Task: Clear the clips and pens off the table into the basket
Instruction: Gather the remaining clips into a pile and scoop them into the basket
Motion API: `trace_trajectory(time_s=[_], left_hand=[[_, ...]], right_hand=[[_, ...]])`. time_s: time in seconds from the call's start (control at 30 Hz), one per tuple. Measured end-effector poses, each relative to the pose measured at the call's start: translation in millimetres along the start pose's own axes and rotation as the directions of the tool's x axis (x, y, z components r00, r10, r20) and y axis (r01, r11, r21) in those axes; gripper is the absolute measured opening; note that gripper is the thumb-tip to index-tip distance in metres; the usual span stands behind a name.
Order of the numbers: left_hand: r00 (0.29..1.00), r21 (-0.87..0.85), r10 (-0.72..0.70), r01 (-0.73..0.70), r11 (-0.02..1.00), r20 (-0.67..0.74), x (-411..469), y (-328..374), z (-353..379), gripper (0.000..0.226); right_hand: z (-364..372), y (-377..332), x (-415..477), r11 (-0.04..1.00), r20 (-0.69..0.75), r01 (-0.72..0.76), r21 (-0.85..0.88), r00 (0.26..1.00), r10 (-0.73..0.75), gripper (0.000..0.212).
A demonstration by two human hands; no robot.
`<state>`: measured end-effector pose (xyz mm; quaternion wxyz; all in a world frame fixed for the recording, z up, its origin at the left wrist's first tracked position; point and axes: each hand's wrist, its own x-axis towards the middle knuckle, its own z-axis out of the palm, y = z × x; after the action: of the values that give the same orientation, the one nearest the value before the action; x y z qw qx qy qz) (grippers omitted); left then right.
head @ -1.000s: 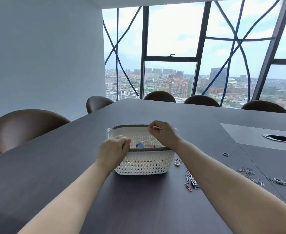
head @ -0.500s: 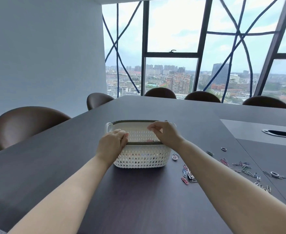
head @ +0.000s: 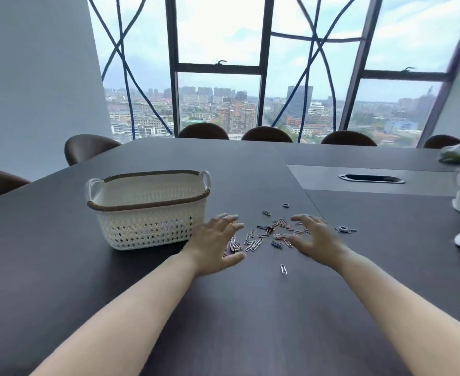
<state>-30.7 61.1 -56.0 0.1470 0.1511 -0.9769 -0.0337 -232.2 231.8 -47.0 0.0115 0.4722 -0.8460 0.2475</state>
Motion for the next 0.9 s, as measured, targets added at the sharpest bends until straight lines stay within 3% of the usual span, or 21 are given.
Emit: trace_trajectory(time_s=[0.07,0.13,0.23,0.4,0.47,0.53,0.63,0.77,0.9], left_hand=[[0.948,-0.001,-0.167,0.174,0.985,0.269,12.6,4.7,18.9,0.091],[0.905,0.021,-0.261,0.269,0.963,0.337,26.8,7.1,28.0,0.099],[0.882,0.043,-0.281,0.286,0.957,0.379,47.9,14.4,32.0,0.102],[0.903,-0.031,-0.148,0.176,0.984,0.404,69.9,24.4,43.9,0.12],[0.91,0.005,-0.193,0.205,0.979,0.366,76.0,15.8,44.9,0.125],[0.905,0.058,-0.274,0.27,0.961,0.326,81.3,4.2,45.8,0.113],[0.882,0.066,-0.324,0.322,0.945,0.343,92.3,-5.0,48.2,0.109],[0.919,-0.01,-0.208,0.224,0.975,0.334,111.1,-0.3,53.9,0.097],[0.975,-0.198,-0.014,0.059,0.979,0.222,118.9,2.9,55.5,0.083]], right_hand=[[-6.6,29.9,-19.4,0.982,0.104,-0.158,-0.103,0.98,0.168,0.08],[-7.0,46.6,-33.5,0.943,0.223,-0.257,-0.21,0.927,0.302,0.1],[-0.9,49.0,-36.8,0.919,0.303,-0.261,-0.297,0.887,0.349,0.11],[14.9,41.0,-3.9,0.922,0.257,-0.255,-0.29,0.908,0.332,0.113],[15.8,47.7,11.6,0.898,0.162,-0.303,-0.319,0.916,0.367,0.115],[12.6,59.1,24.6,0.853,0.063,-0.393,-0.343,0.897,0.438,0.119],[9.8,72.9,39.4,0.826,0.084,-0.48,-0.296,0.848,0.523,0.121],[16.0,77.0,59.0,0.891,0.185,-0.358,-0.279,0.891,0.415,0.11],[17.0,75.6,67.5,0.984,0.278,-0.109,-0.14,0.95,0.144,0.079]])
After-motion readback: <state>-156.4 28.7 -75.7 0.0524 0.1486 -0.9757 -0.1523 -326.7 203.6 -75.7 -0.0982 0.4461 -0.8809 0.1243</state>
